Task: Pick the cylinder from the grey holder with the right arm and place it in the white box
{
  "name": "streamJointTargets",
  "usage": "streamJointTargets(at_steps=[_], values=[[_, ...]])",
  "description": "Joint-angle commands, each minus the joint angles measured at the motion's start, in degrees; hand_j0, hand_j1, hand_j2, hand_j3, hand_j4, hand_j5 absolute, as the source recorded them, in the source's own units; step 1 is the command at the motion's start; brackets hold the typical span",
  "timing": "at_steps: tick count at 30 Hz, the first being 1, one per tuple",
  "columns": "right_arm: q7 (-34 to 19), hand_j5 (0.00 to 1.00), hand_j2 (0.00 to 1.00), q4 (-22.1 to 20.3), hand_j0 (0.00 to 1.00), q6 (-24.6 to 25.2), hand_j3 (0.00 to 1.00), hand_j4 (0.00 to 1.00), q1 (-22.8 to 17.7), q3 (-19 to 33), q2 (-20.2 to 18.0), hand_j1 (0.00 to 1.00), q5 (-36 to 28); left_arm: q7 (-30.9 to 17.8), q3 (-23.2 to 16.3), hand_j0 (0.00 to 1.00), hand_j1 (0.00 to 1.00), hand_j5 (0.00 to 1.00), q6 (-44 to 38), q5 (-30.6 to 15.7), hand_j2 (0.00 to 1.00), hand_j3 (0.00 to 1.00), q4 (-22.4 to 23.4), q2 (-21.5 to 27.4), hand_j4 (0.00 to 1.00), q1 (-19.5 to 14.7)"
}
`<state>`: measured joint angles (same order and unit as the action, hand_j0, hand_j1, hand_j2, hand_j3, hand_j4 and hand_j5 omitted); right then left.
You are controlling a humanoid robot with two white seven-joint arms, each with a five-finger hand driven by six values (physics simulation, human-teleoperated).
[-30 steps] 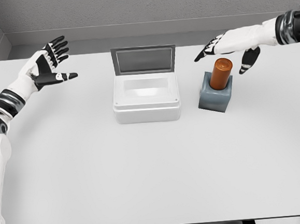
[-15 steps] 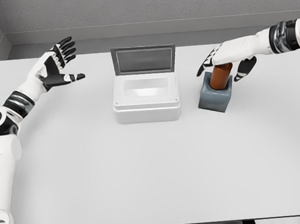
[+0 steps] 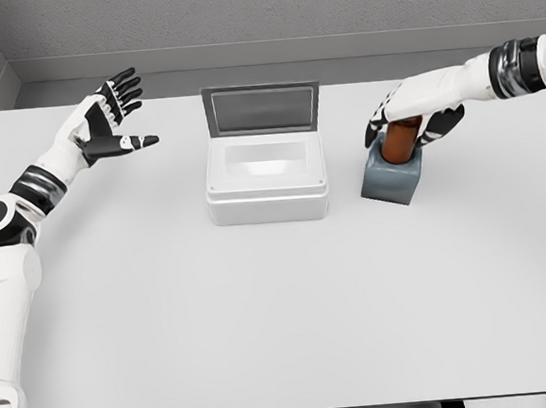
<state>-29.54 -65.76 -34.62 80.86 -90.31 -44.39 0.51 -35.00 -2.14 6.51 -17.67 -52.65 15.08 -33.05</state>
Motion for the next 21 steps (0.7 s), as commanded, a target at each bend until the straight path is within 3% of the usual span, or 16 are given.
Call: streamJointTargets(at_steps=[1, 10, 21], values=[[-0.08, 0.67, 0.67, 0.01, 0.67, -0.27, 0.67, 0.67, 0.00, -0.04, 0.00, 0.67, 0.10, 0.00, 0.03, 1.00, 1.00, 1.00, -0.01, -0.35, 1.00, 1.00, 0.01, 0.04, 1.00, 0.00], [-0.87, 0.51, 0.51, 0.01, 0.51, -0.36, 0.51, 0.51, 0.09, 0.05, -0.09, 0.51, 0.10, 0.00, 0.12, 1.00, 1.00, 1.00, -0.10, -0.35, 1.00, 1.00, 0.01, 0.04, 1.00, -0.09], [-1.49, 0.45, 0.45, -0.16, 0.45, -0.38, 0.45, 0.45, 1.32, 0.49, -0.44, 0.45, 0.10, 0.00, 0.56, 1.00, 1.00, 1.00, -0.10, -0.35, 1.00, 1.00, 0.45, 0.21, 1.00, -0.17]])
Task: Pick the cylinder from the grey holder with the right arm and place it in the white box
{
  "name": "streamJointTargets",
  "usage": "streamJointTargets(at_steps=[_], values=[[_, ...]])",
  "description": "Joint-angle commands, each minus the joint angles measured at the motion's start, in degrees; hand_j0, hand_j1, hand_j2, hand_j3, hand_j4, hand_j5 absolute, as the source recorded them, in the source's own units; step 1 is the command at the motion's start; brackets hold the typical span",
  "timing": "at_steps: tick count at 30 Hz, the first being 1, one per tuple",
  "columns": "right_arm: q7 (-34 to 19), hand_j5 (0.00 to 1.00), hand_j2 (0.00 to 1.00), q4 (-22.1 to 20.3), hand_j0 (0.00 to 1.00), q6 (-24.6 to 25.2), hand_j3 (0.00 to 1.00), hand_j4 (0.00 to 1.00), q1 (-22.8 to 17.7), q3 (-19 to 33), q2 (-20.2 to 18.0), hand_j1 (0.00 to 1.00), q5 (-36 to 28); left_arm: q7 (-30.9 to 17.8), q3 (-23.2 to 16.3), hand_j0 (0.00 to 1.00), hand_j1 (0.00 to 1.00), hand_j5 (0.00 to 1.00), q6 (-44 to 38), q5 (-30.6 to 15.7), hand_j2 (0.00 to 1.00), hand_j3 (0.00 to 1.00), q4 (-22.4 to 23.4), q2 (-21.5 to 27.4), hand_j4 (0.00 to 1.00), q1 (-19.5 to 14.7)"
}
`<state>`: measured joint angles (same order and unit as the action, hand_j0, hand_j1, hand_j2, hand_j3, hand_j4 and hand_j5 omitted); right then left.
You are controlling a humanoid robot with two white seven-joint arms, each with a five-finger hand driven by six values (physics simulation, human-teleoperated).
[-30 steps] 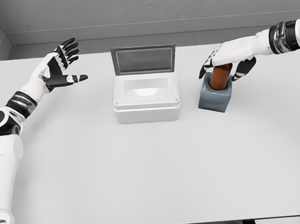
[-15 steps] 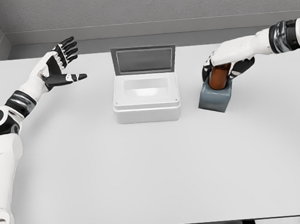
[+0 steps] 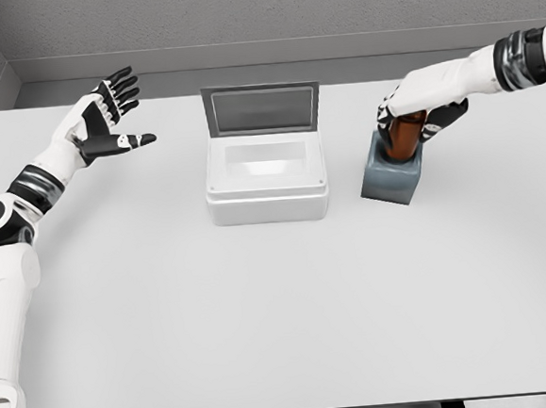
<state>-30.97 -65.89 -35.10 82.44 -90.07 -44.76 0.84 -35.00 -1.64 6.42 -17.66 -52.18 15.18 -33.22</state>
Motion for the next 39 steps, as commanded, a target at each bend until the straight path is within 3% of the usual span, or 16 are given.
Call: streamJointTargets(at_steps=[1, 23, 39], values=[[-0.05, 0.45, 0.45, -0.03, 0.45, 0.10, 0.45, 0.45, 0.00, 0.33, -0.07, 0.45, -0.23, 0.00, 0.06, 1.00, 1.00, 1.00, -0.01, -0.36, 1.00, 1.00, -0.03, 0.20, 1.00, 0.00], [-1.72, 0.39, 0.39, -1.78, 0.39, 0.10, 0.39, 0.39, 3.08, 0.60, 0.37, 0.39, 0.03, 0.00, -0.12, 1.00, 1.00, 1.00, 1.31, -0.88, 1.00, 1.00, -0.12, -0.86, 1.00, -0.35], [-3.66, 0.37, 0.37, -5.21, 0.37, 0.10, 0.37, 0.37, 6.33, 0.42, 6.09, 0.37, 0.21, 0.00, 1.11, 1.00, 1.00, 1.00, 1.22, -0.80, 1.00, 1.00, 1.47, 0.29, 1.00, 0.00]])
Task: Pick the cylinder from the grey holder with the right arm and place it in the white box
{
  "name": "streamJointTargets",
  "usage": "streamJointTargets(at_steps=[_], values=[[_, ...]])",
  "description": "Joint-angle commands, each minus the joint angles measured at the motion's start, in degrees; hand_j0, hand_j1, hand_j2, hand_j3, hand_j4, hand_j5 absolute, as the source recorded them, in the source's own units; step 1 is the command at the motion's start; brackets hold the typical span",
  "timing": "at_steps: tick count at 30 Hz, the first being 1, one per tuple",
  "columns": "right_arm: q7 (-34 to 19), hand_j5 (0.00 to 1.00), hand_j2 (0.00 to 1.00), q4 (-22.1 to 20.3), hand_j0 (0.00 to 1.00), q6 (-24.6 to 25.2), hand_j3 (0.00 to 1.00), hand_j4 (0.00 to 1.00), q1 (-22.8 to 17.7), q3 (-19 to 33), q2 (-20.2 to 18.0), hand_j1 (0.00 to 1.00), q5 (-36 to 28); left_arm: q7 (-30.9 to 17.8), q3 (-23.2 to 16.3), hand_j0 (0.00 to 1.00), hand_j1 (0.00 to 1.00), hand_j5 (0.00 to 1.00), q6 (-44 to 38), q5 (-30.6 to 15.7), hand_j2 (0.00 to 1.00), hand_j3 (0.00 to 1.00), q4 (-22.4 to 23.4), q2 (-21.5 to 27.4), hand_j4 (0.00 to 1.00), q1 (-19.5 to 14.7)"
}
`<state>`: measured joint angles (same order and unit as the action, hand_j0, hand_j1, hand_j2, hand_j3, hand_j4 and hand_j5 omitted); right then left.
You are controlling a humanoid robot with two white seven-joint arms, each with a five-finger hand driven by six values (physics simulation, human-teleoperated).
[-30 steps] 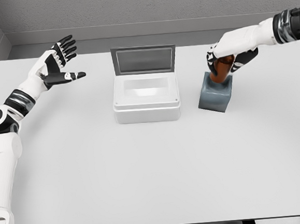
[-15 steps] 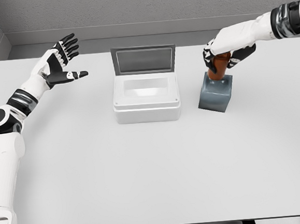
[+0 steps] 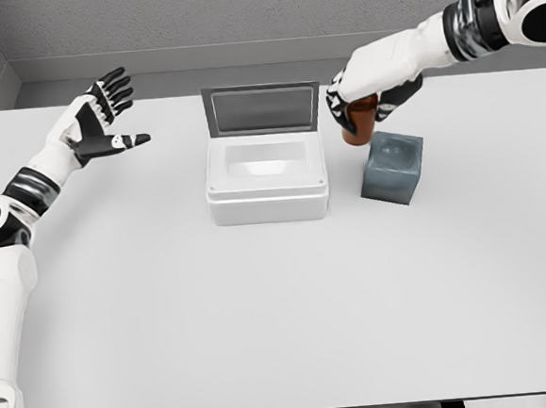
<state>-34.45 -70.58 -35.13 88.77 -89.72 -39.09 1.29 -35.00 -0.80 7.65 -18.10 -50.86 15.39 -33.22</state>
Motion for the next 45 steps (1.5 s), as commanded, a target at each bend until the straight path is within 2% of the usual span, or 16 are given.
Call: streamJointTargets(at_steps=[1, 10, 19, 32, 39, 45], values=[[-0.27, 0.37, 0.37, -0.61, 0.37, 0.13, 0.37, 0.37, 0.00, 0.07, 0.41, 0.37, -0.23, 0.00, 0.27, 1.00, 1.00, 1.00, -0.01, -0.36, 1.00, 1.00, 0.15, 0.08, 1.00, 0.00], [-0.55, 0.37, 0.37, -1.05, 0.37, 0.13, 0.37, 0.37, 0.26, 0.07, 4.02, 0.37, 0.47, 0.00, 0.18, 1.00, 1.00, 1.00, -0.10, -0.18, 1.00, 1.00, 0.06, 0.08, 1.00, -0.09], [-0.55, 0.36, 0.36, -0.44, 0.36, 0.13, 0.36, 0.36, 0.35, -0.02, 6.04, 0.36, 0.56, 0.00, 0.01, 1.00, 1.00, 1.00, -0.18, -0.10, 1.00, 1.00, 0.06, 0.70, 1.00, 0.00], [-0.55, 0.36, 0.36, 5.63, 0.36, 0.13, 0.36, 0.36, 0.00, -0.37, 10.87, 0.36, 0.82, 0.00, 0.01, 1.00, 1.00, 1.00, -0.27, -0.10, 1.00, 1.00, 0.06, 0.70, 1.00, 0.00], [-0.55, 0.35, 0.35, 7.65, 0.35, 0.13, 0.35, 0.35, 0.00, -0.37, 12.45, 0.35, 0.82, 0.00, 0.01, 1.00, 1.00, 1.00, -0.27, -0.10, 1.00, 1.00, 0.06, 0.70, 1.00, 0.00], [-0.55, 0.35, 0.35, 7.74, 0.35, 0.13, 0.35, 0.35, 0.26, -0.90, 13.60, 0.35, 0.91, 0.00, 0.01, 1.00, 1.00, 1.00, -0.36, -0.10, 1.00, 1.00, 0.06, 0.70, 1.00, -0.09]])
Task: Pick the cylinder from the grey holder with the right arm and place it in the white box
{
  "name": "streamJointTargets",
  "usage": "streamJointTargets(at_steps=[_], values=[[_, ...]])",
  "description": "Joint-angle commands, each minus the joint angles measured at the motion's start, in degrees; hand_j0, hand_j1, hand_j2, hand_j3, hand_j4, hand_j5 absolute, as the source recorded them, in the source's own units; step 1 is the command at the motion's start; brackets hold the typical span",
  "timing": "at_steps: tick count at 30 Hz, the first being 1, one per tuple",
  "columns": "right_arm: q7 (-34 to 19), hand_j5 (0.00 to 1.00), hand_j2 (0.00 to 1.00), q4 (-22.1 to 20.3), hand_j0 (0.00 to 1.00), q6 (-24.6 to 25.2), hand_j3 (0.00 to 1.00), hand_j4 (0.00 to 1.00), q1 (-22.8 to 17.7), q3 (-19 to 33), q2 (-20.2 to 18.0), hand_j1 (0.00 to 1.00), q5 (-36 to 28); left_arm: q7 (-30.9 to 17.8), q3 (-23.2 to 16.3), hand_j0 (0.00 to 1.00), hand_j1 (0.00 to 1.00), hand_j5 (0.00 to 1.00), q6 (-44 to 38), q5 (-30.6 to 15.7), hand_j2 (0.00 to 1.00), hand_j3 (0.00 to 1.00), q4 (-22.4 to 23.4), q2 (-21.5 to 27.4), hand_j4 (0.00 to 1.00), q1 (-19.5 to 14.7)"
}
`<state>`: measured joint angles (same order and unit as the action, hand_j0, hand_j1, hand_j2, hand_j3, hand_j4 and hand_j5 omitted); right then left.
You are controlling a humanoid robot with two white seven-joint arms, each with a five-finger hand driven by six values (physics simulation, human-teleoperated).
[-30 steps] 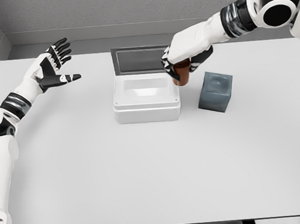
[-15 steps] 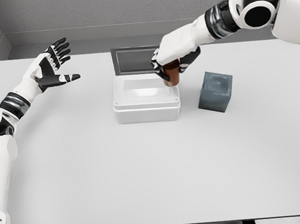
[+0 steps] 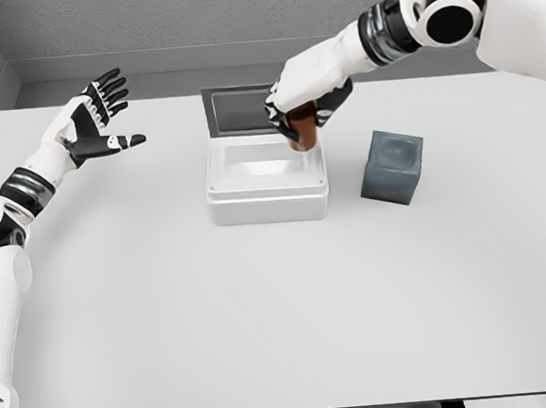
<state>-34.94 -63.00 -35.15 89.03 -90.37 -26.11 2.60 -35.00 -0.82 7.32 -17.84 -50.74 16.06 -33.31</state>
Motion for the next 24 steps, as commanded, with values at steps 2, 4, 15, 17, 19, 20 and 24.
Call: streamJointTargets(at_steps=[2, 4, 15, 17, 19, 20, 24], values=[[-0.06, 0.35, 0.35, 0.16, 0.35, 0.15, 0.35, 0.35, 0.00, -0.33, 0.71, 0.35, -0.40, 0.00, 0.02, 1.00, 1.00, 1.00, -0.02, -0.36, 1.00, 1.00, 0.02, 0.02, 1.00, 0.00], [-0.06, 0.34, 0.34, 0.16, 0.34, 0.15, 0.34, 0.34, 0.18, -1.03, 1.06, 0.34, -0.40, 0.00, 0.02, 1.00, 1.00, 1.00, -0.02, -0.36, 1.00, 1.00, 0.02, 0.02, 1.00, 0.00], [-0.06, 0.34, 0.34, 0.07, 0.34, 0.15, 0.34, 0.34, 2.20, -3.76, 1.50, 0.34, -0.32, 0.00, 0.02, 1.00, 1.00, 1.00, -0.02, -0.36, 1.00, 1.00, -0.07, 0.02, 1.00, 0.00], [-0.06, 0.34, 0.34, 0.16, 0.34, 0.15, 0.34, 0.34, 2.20, -4.11, 1.50, 0.34, -0.32, 0.00, 0.02, 1.00, 1.00, 1.00, 0.06, -0.36, 1.00, 1.00, -0.07, 0.02, 1.00, 0.00], [-0.06, 0.34, 0.34, 0.16, 0.34, 0.15, 0.34, 0.34, 2.20, -4.46, 1.67, 0.34, -0.32, 0.00, 0.02, 1.00, 1.00, 1.00, -0.02, -0.36, 1.00, 1.00, -0.07, -0.06, 1.00, 0.00], [-0.06, 0.34, 0.34, 0.25, 0.34, 0.15, 0.34, 0.34, 2.20, -4.55, 1.85, 0.34, -0.40, 0.00, 0.02, 1.00, 1.00, 1.00, -0.02, -0.36, 1.00, 1.00, -0.07, 0.02, 1.00, 0.00], [-0.06, 0.34, 0.34, 0.77, 0.34, 0.15, 0.34, 0.34, 2.11, -4.81, 1.85, 0.34, -0.40, 0.00, 0.02, 1.00, 1.00, 1.00, -0.02, -0.36, 1.00, 1.00, -0.07, 0.02, 1.00, 0.00]])
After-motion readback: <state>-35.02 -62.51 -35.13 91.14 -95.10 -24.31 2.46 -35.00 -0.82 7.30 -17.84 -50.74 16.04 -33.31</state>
